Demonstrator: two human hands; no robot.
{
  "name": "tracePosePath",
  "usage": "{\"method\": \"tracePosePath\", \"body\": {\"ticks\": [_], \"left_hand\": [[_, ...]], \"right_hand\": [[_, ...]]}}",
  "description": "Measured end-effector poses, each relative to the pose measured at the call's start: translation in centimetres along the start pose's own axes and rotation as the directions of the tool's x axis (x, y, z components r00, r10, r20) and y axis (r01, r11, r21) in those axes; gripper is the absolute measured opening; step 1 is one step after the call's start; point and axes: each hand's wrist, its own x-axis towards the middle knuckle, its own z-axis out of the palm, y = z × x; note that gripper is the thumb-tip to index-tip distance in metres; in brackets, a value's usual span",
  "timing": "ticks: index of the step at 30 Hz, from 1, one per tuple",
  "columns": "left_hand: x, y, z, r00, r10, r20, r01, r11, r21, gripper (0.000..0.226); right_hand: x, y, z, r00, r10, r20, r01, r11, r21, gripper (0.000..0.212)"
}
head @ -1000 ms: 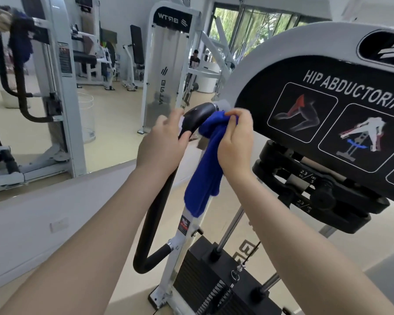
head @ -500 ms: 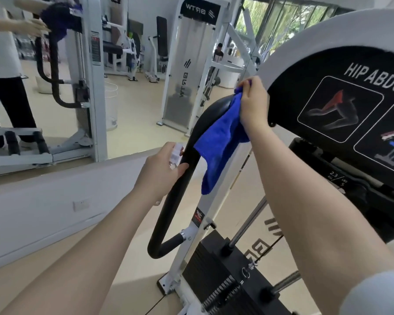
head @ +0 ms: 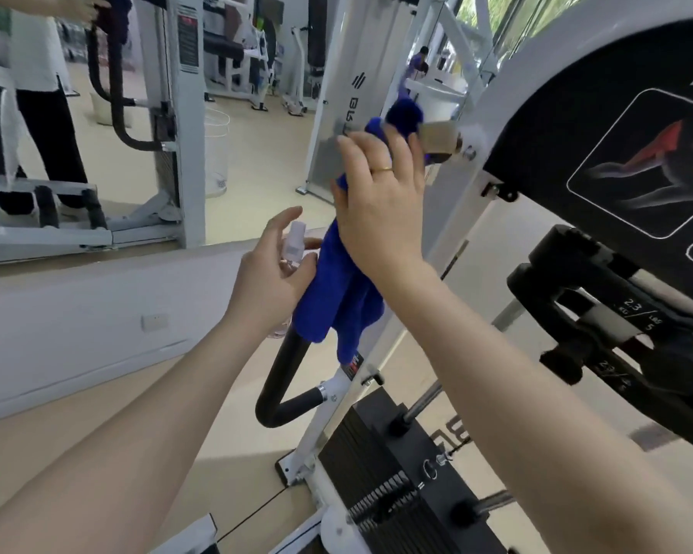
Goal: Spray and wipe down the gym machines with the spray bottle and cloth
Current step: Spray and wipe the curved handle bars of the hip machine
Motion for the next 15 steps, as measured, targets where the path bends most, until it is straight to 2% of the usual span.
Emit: {"method": "tracePosePath", "body": {"ticks": [3, 4, 6, 8, 9, 11, 13, 15], "left_hand": [[-1.0, -1.4, -0.7, 0.994, -0.028, -0.109, 0.041, 0.993, 0.113, 0.046], [-1.5, -1.9, -1.1, 0.991, -0.038, -0.128, 0.059, 0.985, 0.161, 0.047], [-2.9, -2.5, -1.9, 0.993, -0.059, -0.106, 0.083, 0.968, 0.238, 0.049], [-3.9, -2.6, -2.5, 0.995, -0.079, -0.061, 0.092, 0.959, 0.267, 0.05], [-3.9, -2.5, -2.7, 0.995, -0.091, -0.043, 0.099, 0.96, 0.261, 0.049], [-4.1, -2.3, -2.9, 0.995, -0.097, -0.019, 0.099, 0.964, 0.248, 0.041], [-4.6, -2.3, -3.0, 0.997, -0.075, -0.019, 0.078, 0.973, 0.218, 0.027], [-5.1, -2.3, -2.8, 0.997, -0.079, 0.012, 0.076, 0.98, 0.186, 0.013]], "right_hand": [[-3.9, -1.0, 1.7, 0.951, -0.288, 0.109, 0.297, 0.952, -0.073, 0.027], [-6.1, -1.4, 2.6, 0.909, -0.364, 0.203, 0.384, 0.92, -0.072, 0.024], [-10.6, -3.0, 3.6, 0.768, -0.471, 0.434, 0.52, 0.854, 0.005, 0.013], [-11.9, -3.5, 3.9, 0.667, -0.572, 0.477, 0.616, 0.784, 0.079, 0.009], [-11.2, -3.1, 4.1, 0.658, -0.6, 0.455, 0.64, 0.764, 0.082, 0.011], [-8.7, -2.2, 3.0, 0.747, -0.574, 0.335, 0.612, 0.79, -0.012, 0.016], [-5.7, -1.4, 2.2, 0.863, -0.475, 0.175, 0.498, 0.857, -0.13, 0.02], [-4.1, -1.2, 1.7, 0.925, -0.363, 0.116, 0.379, 0.909, -0.173, 0.021]]}}
